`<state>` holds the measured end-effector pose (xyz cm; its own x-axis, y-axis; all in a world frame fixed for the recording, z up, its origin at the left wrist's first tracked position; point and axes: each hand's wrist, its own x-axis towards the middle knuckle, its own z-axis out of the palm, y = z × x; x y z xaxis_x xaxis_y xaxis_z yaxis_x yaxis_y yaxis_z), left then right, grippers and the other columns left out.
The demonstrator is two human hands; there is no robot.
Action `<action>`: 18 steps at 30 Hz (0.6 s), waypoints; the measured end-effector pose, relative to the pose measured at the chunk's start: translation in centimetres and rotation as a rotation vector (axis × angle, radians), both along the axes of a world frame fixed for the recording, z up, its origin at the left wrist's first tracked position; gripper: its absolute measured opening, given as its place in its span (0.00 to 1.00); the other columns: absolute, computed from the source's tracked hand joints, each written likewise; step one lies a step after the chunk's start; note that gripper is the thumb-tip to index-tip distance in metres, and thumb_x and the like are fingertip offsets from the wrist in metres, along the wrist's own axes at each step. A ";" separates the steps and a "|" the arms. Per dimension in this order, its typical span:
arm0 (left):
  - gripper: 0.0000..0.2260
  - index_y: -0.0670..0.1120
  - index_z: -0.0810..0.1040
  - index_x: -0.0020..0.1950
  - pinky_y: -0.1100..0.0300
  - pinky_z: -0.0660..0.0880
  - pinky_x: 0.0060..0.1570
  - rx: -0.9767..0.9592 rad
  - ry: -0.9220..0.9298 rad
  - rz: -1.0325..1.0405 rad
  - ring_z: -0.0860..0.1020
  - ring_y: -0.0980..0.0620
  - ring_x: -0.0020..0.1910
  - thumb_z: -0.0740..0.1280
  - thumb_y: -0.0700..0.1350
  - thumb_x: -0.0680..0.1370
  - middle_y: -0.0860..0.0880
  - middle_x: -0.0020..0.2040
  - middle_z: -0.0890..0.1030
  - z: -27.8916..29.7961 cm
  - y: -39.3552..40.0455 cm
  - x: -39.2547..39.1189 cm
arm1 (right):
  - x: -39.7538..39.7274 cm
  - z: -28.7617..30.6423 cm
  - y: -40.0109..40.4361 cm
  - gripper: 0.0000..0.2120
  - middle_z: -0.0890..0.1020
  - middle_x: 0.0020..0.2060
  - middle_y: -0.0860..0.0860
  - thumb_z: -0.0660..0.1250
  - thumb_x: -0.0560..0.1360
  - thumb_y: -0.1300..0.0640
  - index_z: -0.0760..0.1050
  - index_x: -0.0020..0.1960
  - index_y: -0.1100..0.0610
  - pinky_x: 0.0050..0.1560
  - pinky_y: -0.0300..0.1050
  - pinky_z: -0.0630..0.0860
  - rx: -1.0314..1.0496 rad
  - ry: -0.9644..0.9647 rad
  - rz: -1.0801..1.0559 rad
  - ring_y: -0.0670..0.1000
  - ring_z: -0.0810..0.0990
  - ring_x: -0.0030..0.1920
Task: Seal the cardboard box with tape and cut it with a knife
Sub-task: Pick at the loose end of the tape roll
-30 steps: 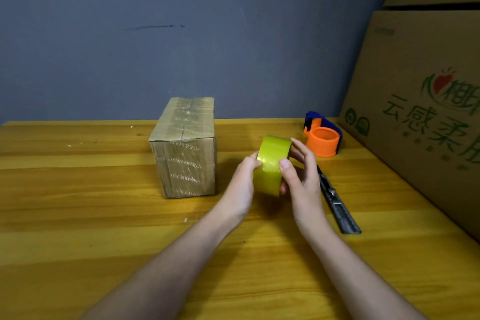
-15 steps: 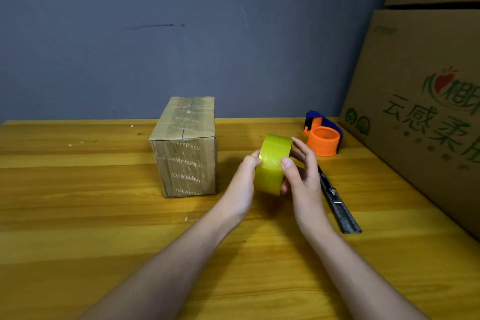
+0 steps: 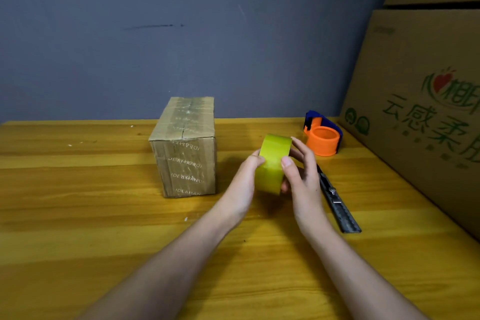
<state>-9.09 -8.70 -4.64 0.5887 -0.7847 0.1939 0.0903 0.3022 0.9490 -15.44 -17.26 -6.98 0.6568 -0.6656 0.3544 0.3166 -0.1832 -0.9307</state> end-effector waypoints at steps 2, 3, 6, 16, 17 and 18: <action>0.17 0.46 0.75 0.46 0.68 0.74 0.28 0.027 -0.020 0.015 0.76 0.57 0.24 0.46 0.37 0.79 0.51 0.28 0.80 0.0 0.1 0.0 | 0.0 0.0 0.1 0.33 0.74 0.63 0.52 0.65 0.65 0.39 0.67 0.68 0.48 0.27 0.30 0.70 -0.015 0.003 -0.002 0.48 0.74 0.42; 0.17 0.47 0.75 0.46 0.69 0.73 0.28 0.037 -0.015 0.011 0.76 0.59 0.24 0.46 0.37 0.79 0.52 0.27 0.80 0.0 0.1 0.0 | 0.0 0.0 0.1 0.33 0.74 0.63 0.52 0.64 0.64 0.39 0.67 0.68 0.47 0.27 0.30 0.70 -0.022 0.001 -0.005 0.49 0.74 0.43; 0.17 0.46 0.74 0.48 0.70 0.73 0.28 0.054 -0.008 0.010 0.77 0.60 0.25 0.47 0.36 0.79 0.51 0.31 0.81 -0.2 0.1 0.1 | -0.1 -0.1 0.0 0.33 0.73 0.63 0.52 0.64 0.65 0.39 0.67 0.68 0.47 0.28 0.30 0.70 -0.033 -0.008 -0.006 0.51 0.74 0.47; 0.09 0.47 0.74 0.48 0.63 0.73 0.37 0.061 -0.133 0.056 0.77 0.58 0.31 0.58 0.40 0.71 0.52 0.32 0.81 0.2 0.1 0.4 | 0.1 -0.5 -0.5 0.28 0.74 0.63 0.50 0.66 0.69 0.44 0.67 0.67 0.47 0.39 0.30 0.75 -0.046 -0.019 -0.027 0.43 0.77 0.54; 0.12 0.48 0.73 0.50 0.62 0.73 0.41 0.081 -0.233 0.065 0.76 0.56 0.36 0.62 0.44 0.67 0.52 0.38 0.80 -0.3 0.1 0.6 | 0.1 -0.5 -0.6 0.27 0.74 0.63 0.49 0.64 0.70 0.45 0.67 0.67 0.47 0.43 0.29 0.75 -0.047 -0.013 -0.035 0.39 0.76 0.55; 0.16 0.49 0.72 0.53 0.60 0.73 0.44 0.126 -0.353 0.103 0.76 0.54 0.40 0.66 0.48 0.66 0.52 0.42 0.79 -1.0 0.2 0.7 | 0.1 -0.5 -0.7 0.27 0.74 0.63 0.48 0.63 0.70 0.44 0.66 0.68 0.47 0.46 0.29 0.75 -0.049 0.004 -0.040 0.38 0.75 0.57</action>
